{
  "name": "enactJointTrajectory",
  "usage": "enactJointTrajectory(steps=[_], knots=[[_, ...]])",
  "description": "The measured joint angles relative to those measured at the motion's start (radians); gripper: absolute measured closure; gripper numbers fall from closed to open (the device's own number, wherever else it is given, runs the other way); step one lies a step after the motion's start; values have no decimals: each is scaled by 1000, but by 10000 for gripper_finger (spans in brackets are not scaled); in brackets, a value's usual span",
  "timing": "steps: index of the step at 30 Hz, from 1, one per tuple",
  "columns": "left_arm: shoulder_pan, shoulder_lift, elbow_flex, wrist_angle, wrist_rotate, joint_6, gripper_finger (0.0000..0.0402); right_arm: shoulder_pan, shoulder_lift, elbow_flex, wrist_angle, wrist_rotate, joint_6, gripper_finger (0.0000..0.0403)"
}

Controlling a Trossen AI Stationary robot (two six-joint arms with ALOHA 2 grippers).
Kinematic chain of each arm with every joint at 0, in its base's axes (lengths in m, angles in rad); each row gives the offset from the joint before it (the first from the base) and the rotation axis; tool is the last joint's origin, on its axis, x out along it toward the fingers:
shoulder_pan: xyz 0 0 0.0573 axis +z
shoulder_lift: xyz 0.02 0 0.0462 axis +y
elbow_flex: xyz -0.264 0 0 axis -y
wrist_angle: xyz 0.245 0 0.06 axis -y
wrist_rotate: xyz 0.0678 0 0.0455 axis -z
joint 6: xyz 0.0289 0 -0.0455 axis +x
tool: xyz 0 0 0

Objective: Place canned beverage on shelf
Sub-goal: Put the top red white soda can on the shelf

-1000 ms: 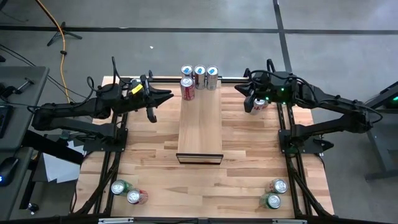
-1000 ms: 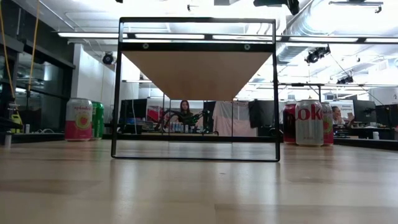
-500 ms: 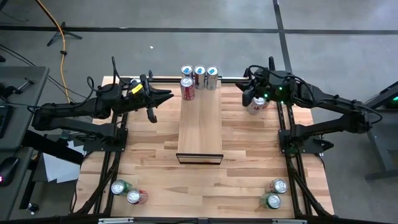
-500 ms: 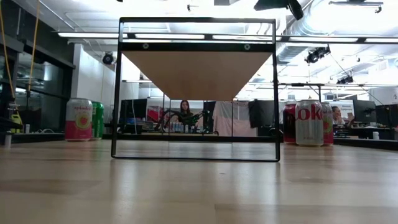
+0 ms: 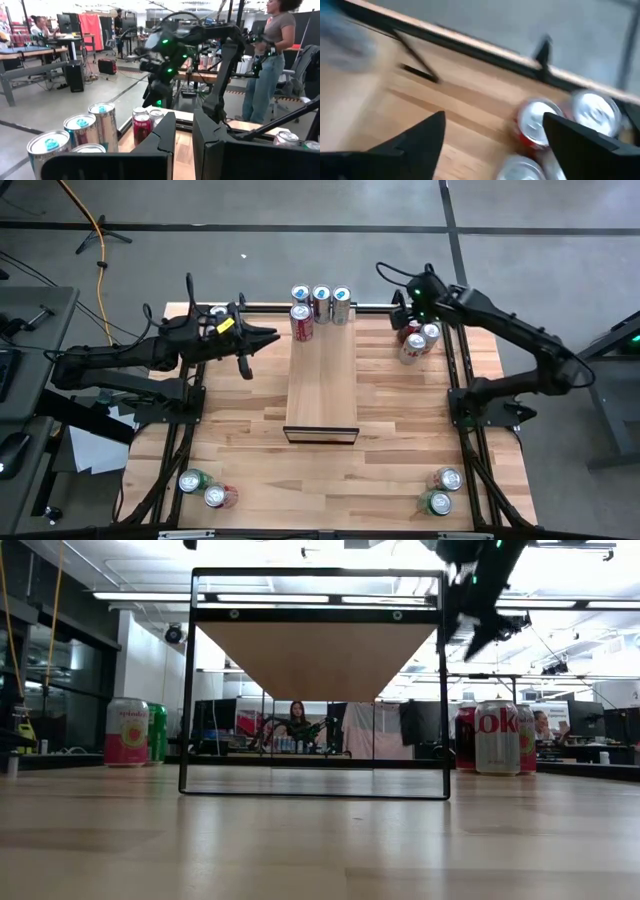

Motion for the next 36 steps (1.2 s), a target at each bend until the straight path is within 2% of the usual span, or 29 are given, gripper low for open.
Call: enactJointTrajectory(steps=[5,9,20,25,36], knots=[[0,0,0,-9,0,0,398,-88,101,0,-50,45,126,62],[0,0,0,-9,0,0,398,-130,171,0,-48,45,151,61],[0,0,0,-9,0,1,398,-141,265,0,-82,6,191,61],[0,0,0,-10,0,1,398,-141,289,0,-84,-38,205,61],[0,0,0,-10,1,1,398,-131,324,0,-51,-205,228,61]])
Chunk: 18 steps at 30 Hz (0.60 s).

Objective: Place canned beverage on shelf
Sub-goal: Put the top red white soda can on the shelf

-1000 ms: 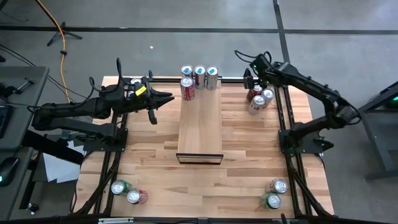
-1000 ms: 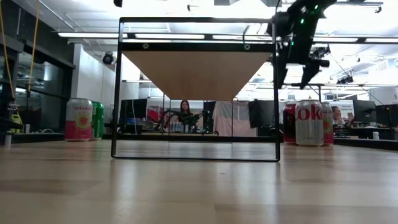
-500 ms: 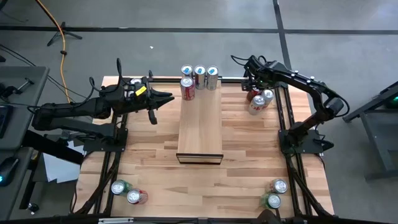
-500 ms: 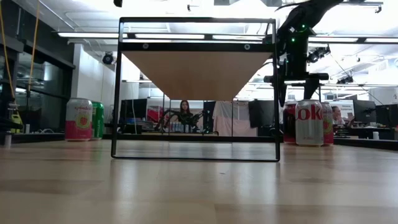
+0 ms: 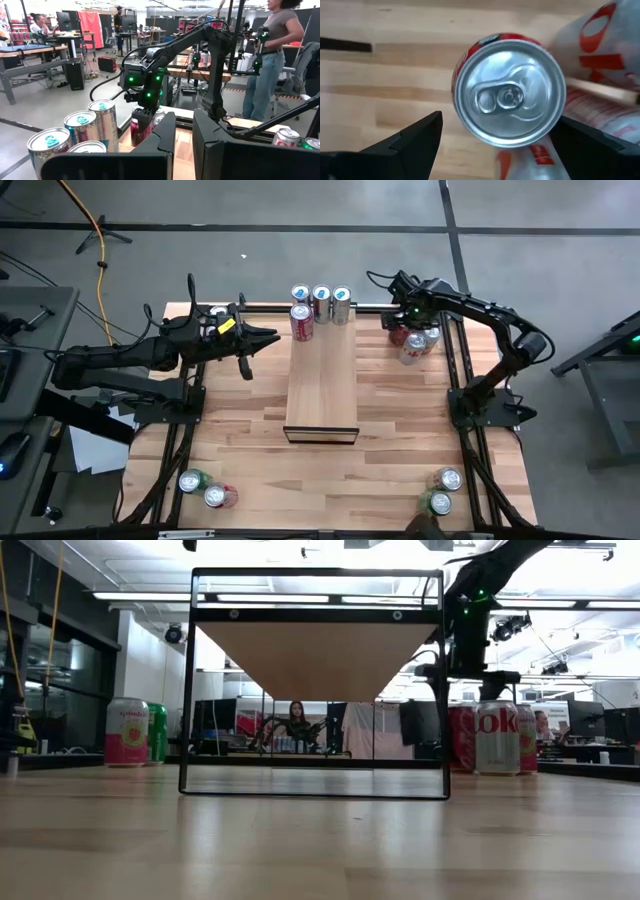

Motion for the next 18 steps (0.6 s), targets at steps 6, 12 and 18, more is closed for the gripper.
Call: enactJointTrajectory(steps=[6,12,18], knots=[[1,0,0,-1,0,1,398,33,-3,0,0,-59,-63,61],[1,0,0,-1,0,25,398,57,-3,0,-32,-159,-140,61],[1,0,0,-1,0,26,398,58,-3,103,-177,-180,-273,61]])
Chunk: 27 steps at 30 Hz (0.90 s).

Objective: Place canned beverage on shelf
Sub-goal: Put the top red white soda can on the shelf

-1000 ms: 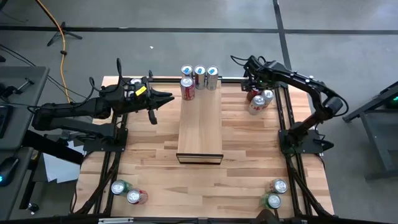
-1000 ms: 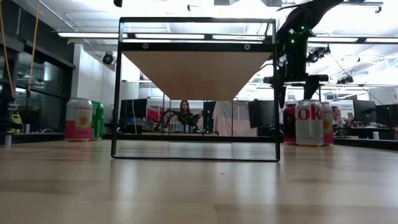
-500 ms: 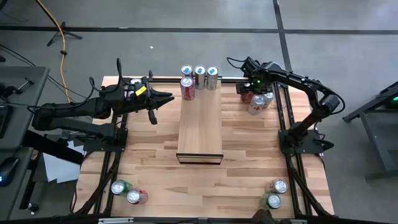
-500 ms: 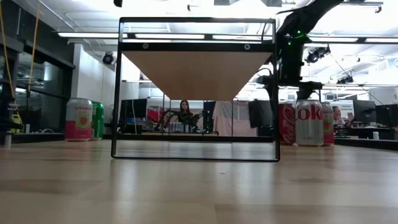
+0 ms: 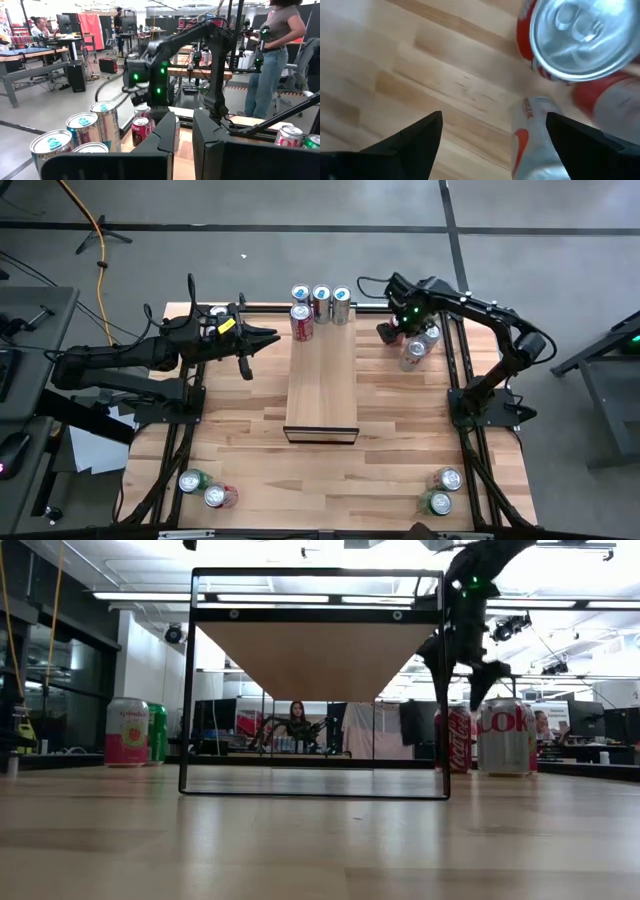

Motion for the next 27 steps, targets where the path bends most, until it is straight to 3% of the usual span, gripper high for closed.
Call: enactJointTrajectory(steps=[6,12,15,18,27], knots=[[0,0,0,0,0,0,398,-2,-1,216,-61,97,-177,61],[0,0,0,0,0,0,398,-4,62,345,-129,223,-477,61],[0,0,0,0,0,-14,398,-5,121,363,-192,296,-582,61],[0,0,0,0,0,-18,398,-11,188,360,-263,299,-646,61],[-1,0,0,1,0,-38,398,-24,292,360,-220,300,-725,61]])
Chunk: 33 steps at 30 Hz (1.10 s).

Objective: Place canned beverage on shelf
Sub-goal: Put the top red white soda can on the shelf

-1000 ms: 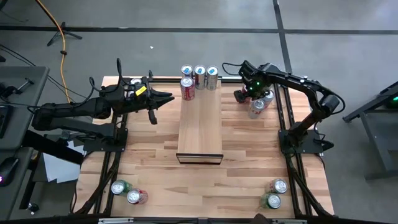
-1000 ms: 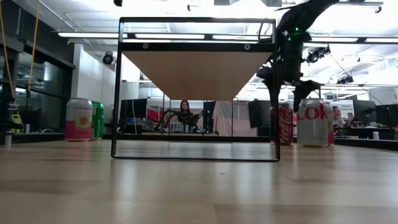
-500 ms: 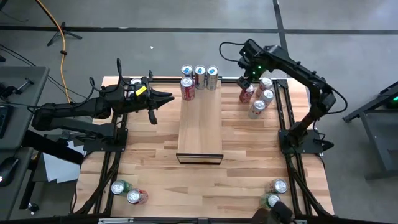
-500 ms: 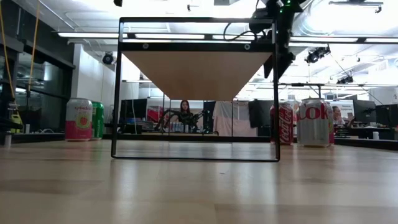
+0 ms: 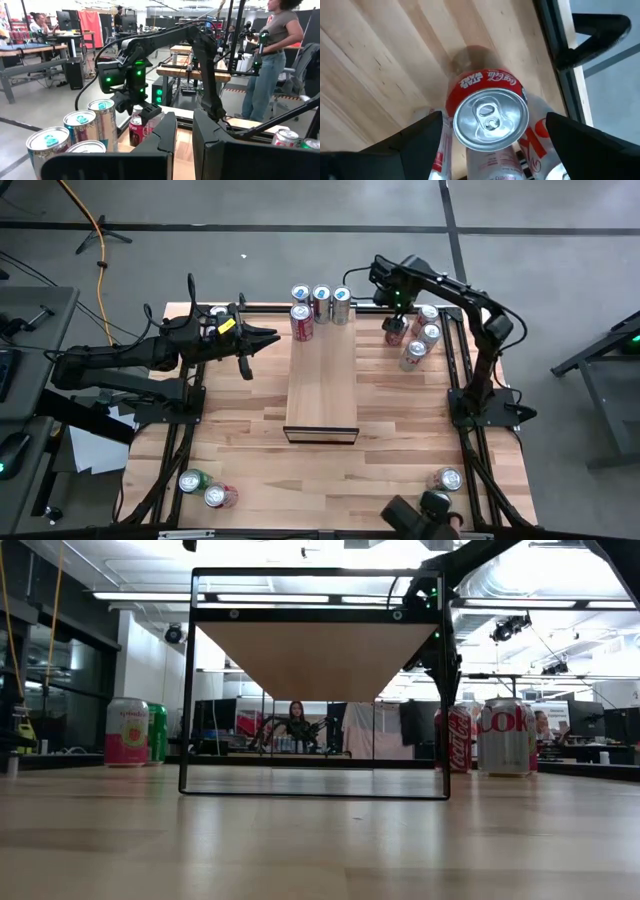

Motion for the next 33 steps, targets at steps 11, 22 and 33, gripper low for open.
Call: enactJointTrajectory(steps=[11,22,33], knots=[[0,0,0,0,0,-16,398,-5,19,0,-29,-36,3,61],[0,0,0,0,0,-43,398,-6,75,0,-34,-35,141,61],[0,0,0,0,0,-42,398,-2,73,-1,-95,-31,213,133]])
